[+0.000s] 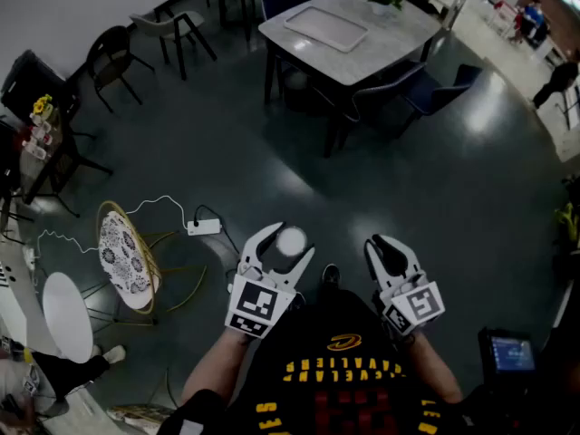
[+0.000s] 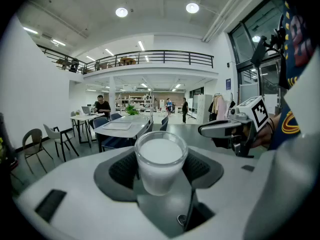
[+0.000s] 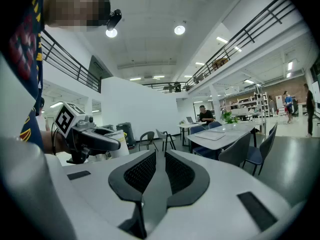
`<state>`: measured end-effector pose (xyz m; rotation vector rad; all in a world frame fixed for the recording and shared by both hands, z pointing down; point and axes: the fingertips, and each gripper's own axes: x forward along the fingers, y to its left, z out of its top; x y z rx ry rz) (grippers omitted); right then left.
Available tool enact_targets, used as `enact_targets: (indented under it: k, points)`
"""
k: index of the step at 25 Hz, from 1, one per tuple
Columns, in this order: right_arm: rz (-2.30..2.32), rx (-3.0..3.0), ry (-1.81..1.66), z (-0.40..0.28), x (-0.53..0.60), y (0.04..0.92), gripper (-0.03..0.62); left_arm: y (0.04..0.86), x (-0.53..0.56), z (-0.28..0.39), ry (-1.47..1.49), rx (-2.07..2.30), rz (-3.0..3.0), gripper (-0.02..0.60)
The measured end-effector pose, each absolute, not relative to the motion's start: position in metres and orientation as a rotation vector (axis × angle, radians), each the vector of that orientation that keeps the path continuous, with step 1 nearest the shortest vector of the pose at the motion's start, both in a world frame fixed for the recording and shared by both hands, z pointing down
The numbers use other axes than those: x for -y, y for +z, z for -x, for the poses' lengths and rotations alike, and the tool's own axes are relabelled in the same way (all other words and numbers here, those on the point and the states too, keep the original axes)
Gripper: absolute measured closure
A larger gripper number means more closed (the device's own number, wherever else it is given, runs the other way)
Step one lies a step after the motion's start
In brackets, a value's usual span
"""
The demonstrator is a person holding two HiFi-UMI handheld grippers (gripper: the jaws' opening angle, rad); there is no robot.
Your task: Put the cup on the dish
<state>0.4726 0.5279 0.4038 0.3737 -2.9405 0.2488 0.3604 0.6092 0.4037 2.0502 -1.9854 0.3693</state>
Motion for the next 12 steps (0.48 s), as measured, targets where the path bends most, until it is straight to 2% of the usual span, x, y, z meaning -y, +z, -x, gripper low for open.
enact_targets:
  k: [12]
  points:
    - [-0.313, 3.005, 0.28, -0.448, -0.539, 0.398, 0.525, 0.402, -0.601, -0.357, 0.44, 1.915, -2.124, 0.318]
